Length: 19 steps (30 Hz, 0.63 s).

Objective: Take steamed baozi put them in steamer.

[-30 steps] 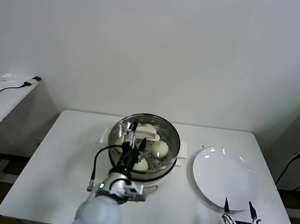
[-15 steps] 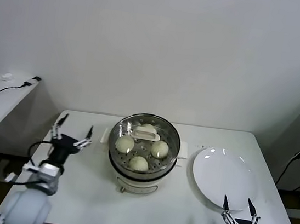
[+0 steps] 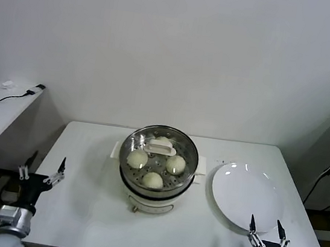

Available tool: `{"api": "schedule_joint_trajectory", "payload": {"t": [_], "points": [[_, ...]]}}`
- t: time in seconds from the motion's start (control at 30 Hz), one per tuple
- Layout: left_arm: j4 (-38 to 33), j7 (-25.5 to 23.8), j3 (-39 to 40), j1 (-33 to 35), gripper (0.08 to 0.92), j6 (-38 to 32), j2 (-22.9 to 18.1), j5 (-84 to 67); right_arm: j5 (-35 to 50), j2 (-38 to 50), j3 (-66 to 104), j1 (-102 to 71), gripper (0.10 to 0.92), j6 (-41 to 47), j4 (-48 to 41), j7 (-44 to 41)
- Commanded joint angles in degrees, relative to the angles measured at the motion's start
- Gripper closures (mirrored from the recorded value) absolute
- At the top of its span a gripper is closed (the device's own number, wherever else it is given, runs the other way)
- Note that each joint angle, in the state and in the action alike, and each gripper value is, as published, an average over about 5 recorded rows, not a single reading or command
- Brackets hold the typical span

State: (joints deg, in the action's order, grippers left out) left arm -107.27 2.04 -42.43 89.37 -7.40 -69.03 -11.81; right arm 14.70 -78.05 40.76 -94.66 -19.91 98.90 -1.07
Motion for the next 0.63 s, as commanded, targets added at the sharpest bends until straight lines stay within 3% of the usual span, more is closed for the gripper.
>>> {"api": "schedule_joint_trajectory", "payload": {"t": [0.03,0.63], "points": [[6.57,-0.51,-0.63,3.4,0.177,-8.49,-1.13,-3.36,0.03,-0.19,-0.2,0.25,0.203,0.3,-0.83,0.7],[5.46,-0.49,1.25,4.58,0.177,-8.24,-2.32,-1.39,-0.16,0.03,-0.21,0.36,0.203,0.26,-1.04,0.65]]}}
